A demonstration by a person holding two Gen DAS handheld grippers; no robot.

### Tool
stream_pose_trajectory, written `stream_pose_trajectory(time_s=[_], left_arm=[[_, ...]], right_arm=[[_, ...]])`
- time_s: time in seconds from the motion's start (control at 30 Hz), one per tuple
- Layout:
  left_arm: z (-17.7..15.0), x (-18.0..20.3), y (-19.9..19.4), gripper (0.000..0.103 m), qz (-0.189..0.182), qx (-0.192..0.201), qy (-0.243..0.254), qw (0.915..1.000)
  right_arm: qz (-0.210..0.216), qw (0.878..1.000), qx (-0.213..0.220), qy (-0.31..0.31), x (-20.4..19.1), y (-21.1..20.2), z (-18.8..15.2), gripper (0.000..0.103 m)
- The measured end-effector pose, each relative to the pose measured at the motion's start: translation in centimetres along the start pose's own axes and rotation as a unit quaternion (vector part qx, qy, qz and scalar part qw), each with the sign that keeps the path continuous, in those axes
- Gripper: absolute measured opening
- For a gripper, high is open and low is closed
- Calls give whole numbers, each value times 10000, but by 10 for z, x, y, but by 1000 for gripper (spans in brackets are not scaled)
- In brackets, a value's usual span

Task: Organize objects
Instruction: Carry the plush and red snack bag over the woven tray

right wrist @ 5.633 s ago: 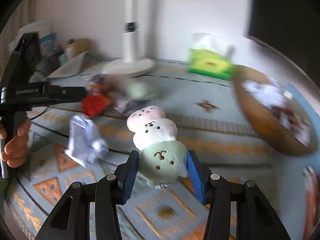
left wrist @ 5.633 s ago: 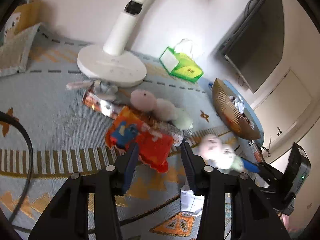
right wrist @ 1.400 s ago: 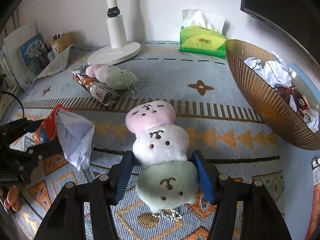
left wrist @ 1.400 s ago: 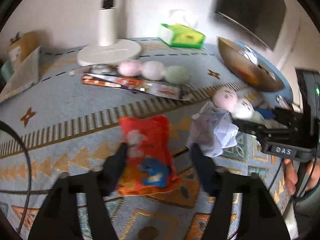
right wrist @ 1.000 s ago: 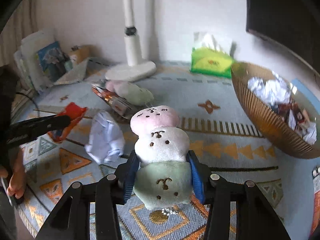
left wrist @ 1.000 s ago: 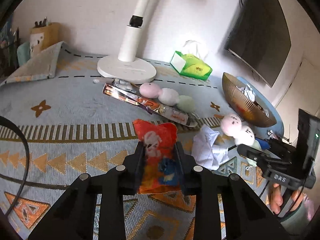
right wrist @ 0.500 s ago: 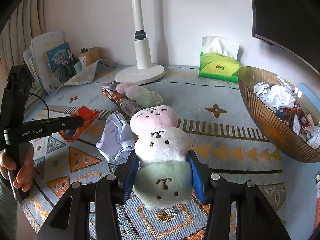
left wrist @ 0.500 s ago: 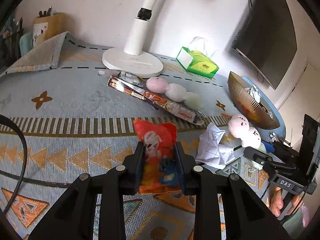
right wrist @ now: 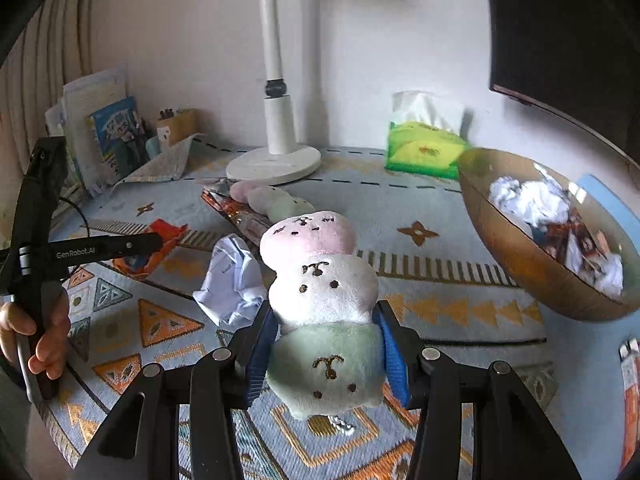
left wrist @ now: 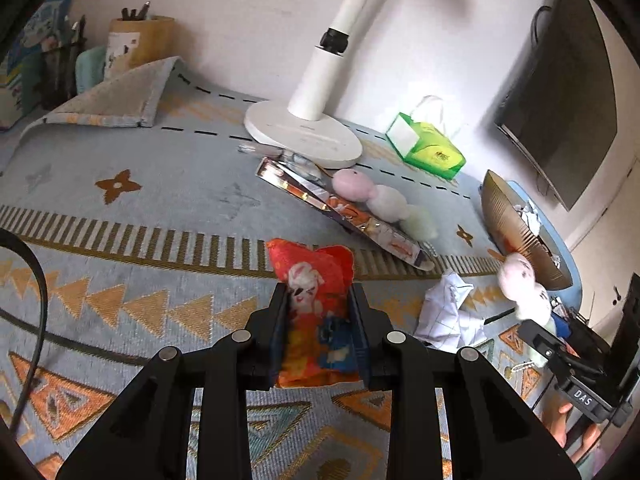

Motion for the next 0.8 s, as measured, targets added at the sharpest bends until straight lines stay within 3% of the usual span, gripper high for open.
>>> stream_pose_trajectory(time_s=[0.13,0.27,0.4,0.57,0.8], left_arm=[[-8,12,-27,26,-178,53,56,9998],[20,49,-63,26,-459,313,256,9981],[58,112,-89,26,-677,574,864,9923],[94,178,-94,26,-1141,600,1218,9842],[127,285,-56,26,-1642,548,1755,9691]], right_arm=[[57,9996,15,269,7,-33,-21,48],[121,9987,107,485,23,-71,-24,48],[-56,9955,598,730,62,-119,15,48],[-509,9883,1225,747,109,-168,63,48],[-1006,9735,1757,1065,168,-194,117,48]])
Point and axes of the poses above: each gripper's, at about its wrist camera, not at the fingertips, and y roughly the way its jaws point, x to its right, z to its top, the point moved 10 cm from there along y, roughly the way its jaws point, and after that the axes turned 3 degrees about y, right-handed, at the moved point
